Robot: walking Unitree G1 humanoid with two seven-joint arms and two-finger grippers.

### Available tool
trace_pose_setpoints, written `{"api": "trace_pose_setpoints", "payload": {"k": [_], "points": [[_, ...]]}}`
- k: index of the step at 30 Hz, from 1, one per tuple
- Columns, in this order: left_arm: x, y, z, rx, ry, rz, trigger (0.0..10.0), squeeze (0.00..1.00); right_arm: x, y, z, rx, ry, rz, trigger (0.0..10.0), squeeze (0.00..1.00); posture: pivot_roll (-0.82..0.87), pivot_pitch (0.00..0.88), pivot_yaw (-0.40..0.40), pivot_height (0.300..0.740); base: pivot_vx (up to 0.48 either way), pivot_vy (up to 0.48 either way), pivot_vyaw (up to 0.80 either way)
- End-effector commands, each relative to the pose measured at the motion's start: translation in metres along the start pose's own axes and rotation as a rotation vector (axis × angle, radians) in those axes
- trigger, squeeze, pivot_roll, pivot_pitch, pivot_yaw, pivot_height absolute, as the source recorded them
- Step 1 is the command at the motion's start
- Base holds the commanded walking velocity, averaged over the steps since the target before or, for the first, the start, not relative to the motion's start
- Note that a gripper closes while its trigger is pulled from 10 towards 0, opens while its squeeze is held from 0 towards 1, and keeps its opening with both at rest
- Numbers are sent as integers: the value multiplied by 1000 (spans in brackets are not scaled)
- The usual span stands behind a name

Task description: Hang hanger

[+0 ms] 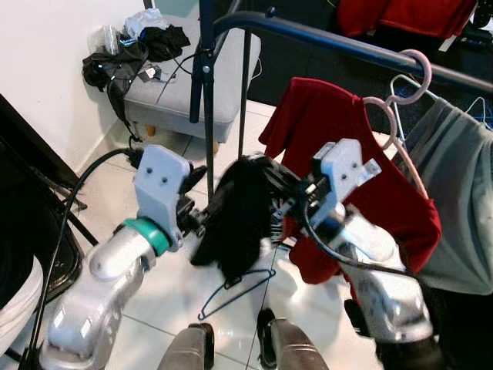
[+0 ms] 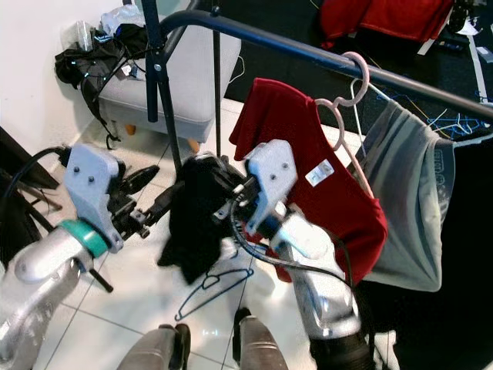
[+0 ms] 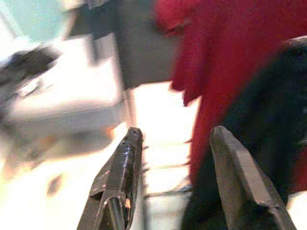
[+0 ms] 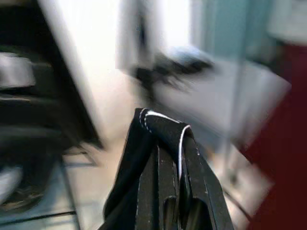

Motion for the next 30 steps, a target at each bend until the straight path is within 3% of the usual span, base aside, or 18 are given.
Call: {"api": "trace_pose_setpoints", "payload": {"k": [1, 8, 12, 21, 30], "points": [[-13, 10, 3, 92, 38, -4, 10000, 0, -3, -10, 4, -89, -5, -4, 10000, 0, -32, 163, 28, 740, 0, 0, 0], [-18, 18, -1, 194, 39, 15, 10000, 0, 2, -15, -2, -146, -49, 5, 10000, 0, -21, 146, 4, 740, 0, 0, 0], [-19, 21, -3, 235, 33, 14, 10000, 0, 11, -20, -7, -165, -92, 62, 10000, 0, -17, 136, -3, 740, -231, 0, 0], [-17, 19, -5, 259, 9, -7, 10000, 0, 7, -9, -12, -158, -103, 47, 10000, 0, -8, 124, 0, 740, -424, 0, 0], [-17, 21, -5, 263, 8, -13, 10000, 0, 7, -12, -14, -166, -108, 47, 10000, 0, -1, 127, 8, 740, -475, 0, 0]]}}
Point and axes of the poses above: a point about 5 cm out from each wrist's last joint towards the gripper, its own z axis pointing back from the gripper into the wrist, its own x axis along the axis of the wrist's last joint, y = z × x, the point moved 6 cm from there along -z, pointing out of the wrist towards the gripper, and after that the axes turned 5 degrees about -z, right-handed, at the moved point
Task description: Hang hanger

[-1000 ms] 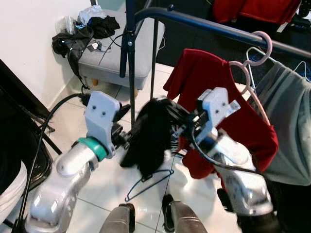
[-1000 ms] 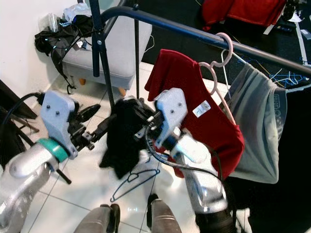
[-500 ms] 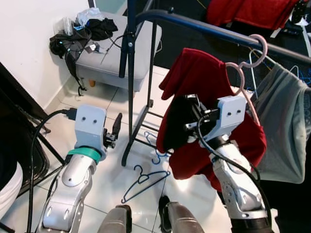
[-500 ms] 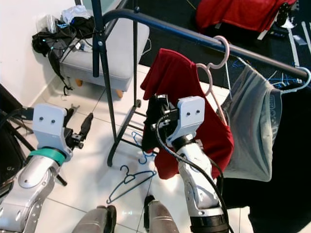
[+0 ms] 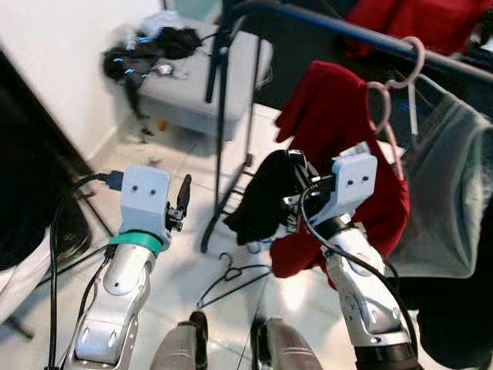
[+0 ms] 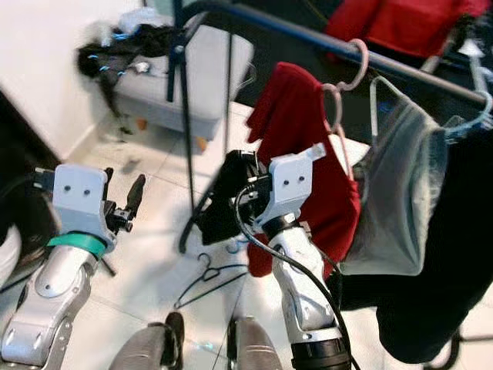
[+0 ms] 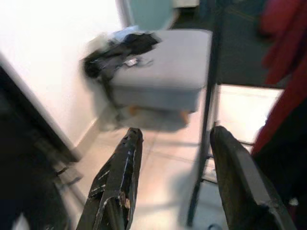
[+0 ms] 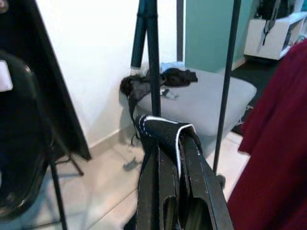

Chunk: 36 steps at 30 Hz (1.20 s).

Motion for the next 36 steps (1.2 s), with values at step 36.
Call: {"api": "trace_pose_setpoints", "payload": {"k": [36], "points": [[-21, -5, -10, -41, 125, -11, 10000, 0, 14, 5, -30, 16, -79, 13, 10000, 0, 18, 99, 36, 740, -133, 0, -489]]}}
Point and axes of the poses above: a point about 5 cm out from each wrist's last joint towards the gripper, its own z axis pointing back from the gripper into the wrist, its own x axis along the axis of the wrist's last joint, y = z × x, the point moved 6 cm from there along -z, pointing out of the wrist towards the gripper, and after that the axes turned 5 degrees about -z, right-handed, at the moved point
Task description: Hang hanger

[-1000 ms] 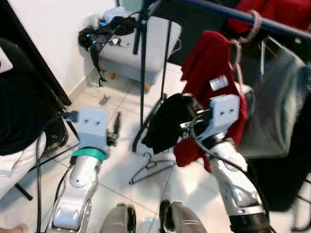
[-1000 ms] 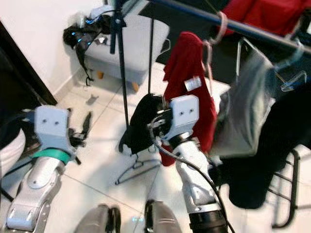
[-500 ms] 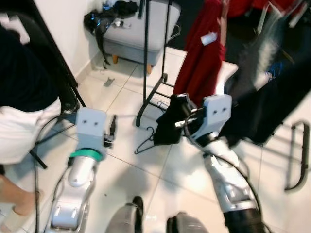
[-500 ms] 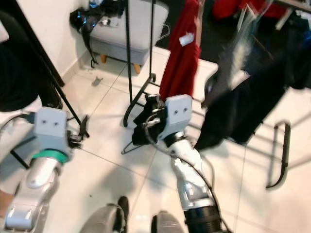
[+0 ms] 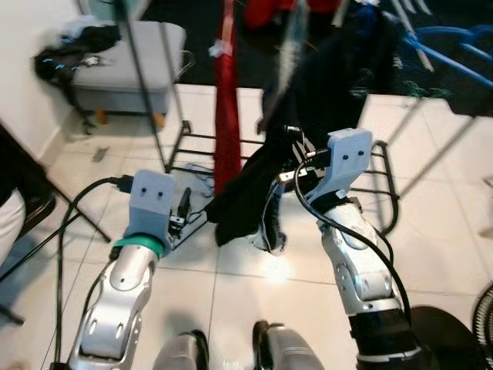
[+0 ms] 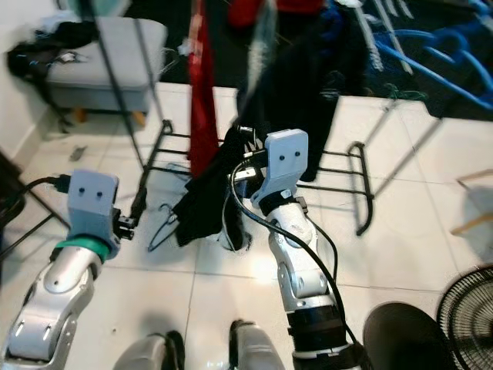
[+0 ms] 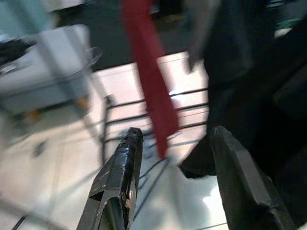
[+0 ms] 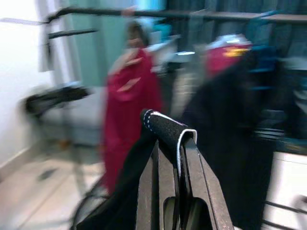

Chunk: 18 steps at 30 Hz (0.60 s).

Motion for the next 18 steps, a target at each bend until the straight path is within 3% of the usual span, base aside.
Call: {"api": "trace_pose_setpoints", "payload": {"k": [1, 9, 14, 18], "points": [[0, -1, -2, -7, 0, 11, 10000, 0, -2, 3, 0, 5, -1, 0, 10000, 0, 18, 99, 36, 740, 0, 0, -800], [12, 3, -11, 16, -29, 55, 10000, 0, 2, 16, -9, 39, -28, -21, 10000, 0, 22, 93, 41, 740, 0, 0, -800], [24, 16, -16, 91, -76, 178, 10000, 0, 4, 21, -12, 58, -40, -21, 10000, 0, 17, 95, 40, 740, 0, 0, -800], [34, 24, -16, 143, -123, 216, 10000, 0, 6, 22, -13, 60, -47, -22, 10000, 0, 20, 95, 36, 740, 0, 0, -800]]}}
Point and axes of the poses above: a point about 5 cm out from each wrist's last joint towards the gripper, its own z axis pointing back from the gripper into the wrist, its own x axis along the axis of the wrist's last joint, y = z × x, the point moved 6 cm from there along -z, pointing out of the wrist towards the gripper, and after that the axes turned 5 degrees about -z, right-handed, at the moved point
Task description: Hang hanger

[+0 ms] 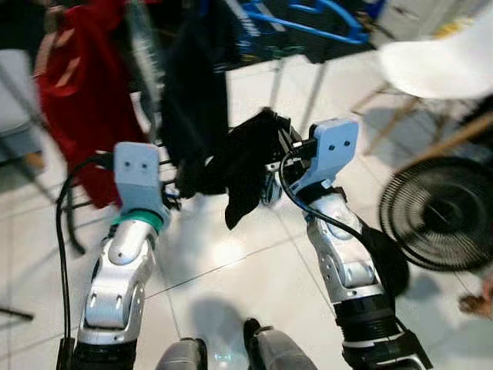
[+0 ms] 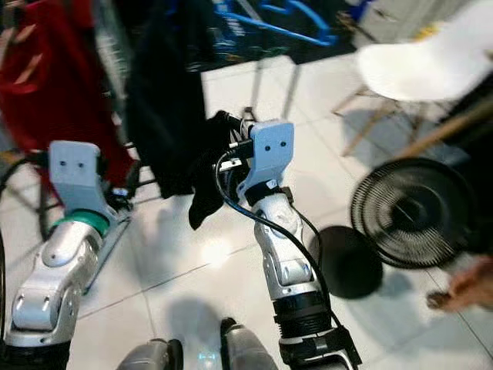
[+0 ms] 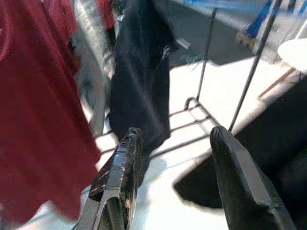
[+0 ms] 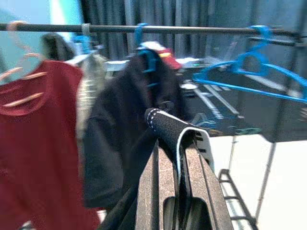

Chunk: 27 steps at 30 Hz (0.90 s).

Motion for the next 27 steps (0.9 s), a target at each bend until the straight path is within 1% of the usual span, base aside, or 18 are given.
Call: {"api": "trace_pose_setpoints", "payload": {"k": [1, 2, 3, 4, 5, 6, 7, 8, 9, 11, 14, 15, 20, 22, 23, 24, 26, 27], "points": [[9, 7, -1, 57, -44, 41, 10000, 0, 1, 0, 0, 1, -12, 7, 10000, 0, 19, 95, 34, 740, 0, 0, -800], [9, 7, -1, 57, -44, 41, 10000, 0, 1, 0, 0, 1, -12, 7, 10000, 0, 19, 95, 34, 740, 0, 0, -800], [21, 7, -4, 69, -98, 29, 10000, 0, 7, -1, -1, 4, -38, 25, 10000, 0, 19, 94, 29, 740, 0, 0, -800], [21, 7, -4, 69, -98, 29, 10000, 0, 7, -1, -1, 4, -38, 25, 10000, 0, 19, 94, 29, 740, 0, 0, -800], [37, 4, -10, 57, -164, -26, 10000, 0, 16, -3, -2, -1, -77, 49, 10000, 0, 18, 91, 30, 740, 0, 0, -800], [37, 4, -10, 57, -164, -26, 10000, 0, 16, -3, -2, -1, -77, 49, 10000, 0, 18, 91, 30, 740, 0, 0, -800], [41, 2, -14, 39, -193, -92, 10000, 0, 20, -5, -3, -3, -94, 71, 10000, 0, 16, 98, 36, 740, 0, 0, -800], [43, 1, -16, 28, -211, -143, 10000, 0, 23, -6, -4, -4, -103, 88, 10000, 0, 14, 96, 36, 740, 0, 0, -800], [43, 1, -16, 28, -211, -143, 10000, 0, 23, -6, -4, -4, -103, 88, 10000, 0, 14, 96, 36, 740, 0, 0, -800], [42, 2, -20, 24, -226, -211, 10000, 0, 24, -8, -4, -7, -109, 102, 10000, 0, 7, 92, 45, 740, 0, 0, -800], [41, 3, -22, 26, -228, -233, 10000, 0, 24, -9, -3, -12, -109, 99, 10000, 0, 6, 95, 49, 740, 0, 0, -800], [37, 2, -22, 8, -230, -294, 10000, 0, 18, -13, -1, -24, -95, 97, 10000, 0, 5, 95, 51, 740, 0, 0, -800], [32, 0, -21, -22, -221, -321, 10000, 0, 13, -15, 2, -31, -80, 93, 10000, 0, 5, 92, 53, 740, 0, 0, -800], [25, -4, -18, -66, -200, -316, 10000, 0, 7, -18, 6, -35, -61, 95, 10000, 0, 9, 88, 56, 740, 0, 0, -800], [21, -8, -14, -118, -182, -306, 10000, 0, 3, -23, 10, -46, -44, 87, 10000, 0, 9, 80, 58, 740, 0, 0, -800], [21, -8, -14, -118, -182, -306, 10000, 0, 3, -23, 10, -46, -44, 87, 10000, 0, 9, 80, 58, 740, 0, 0, -800], [26, -9, -12, -157, -179, -249, 10000, 0, 0, -49, 18, -107, -13, 88, 10000, 0, 9, 77, 50, 740, 0, 0, -800], [26, -9, -12, -157, -179, -249, 10000, 0, 0, -49, 18, -107, -13, 88, 10000, 0, 9, 77, 50, 740, 0, 0, -800]]}}
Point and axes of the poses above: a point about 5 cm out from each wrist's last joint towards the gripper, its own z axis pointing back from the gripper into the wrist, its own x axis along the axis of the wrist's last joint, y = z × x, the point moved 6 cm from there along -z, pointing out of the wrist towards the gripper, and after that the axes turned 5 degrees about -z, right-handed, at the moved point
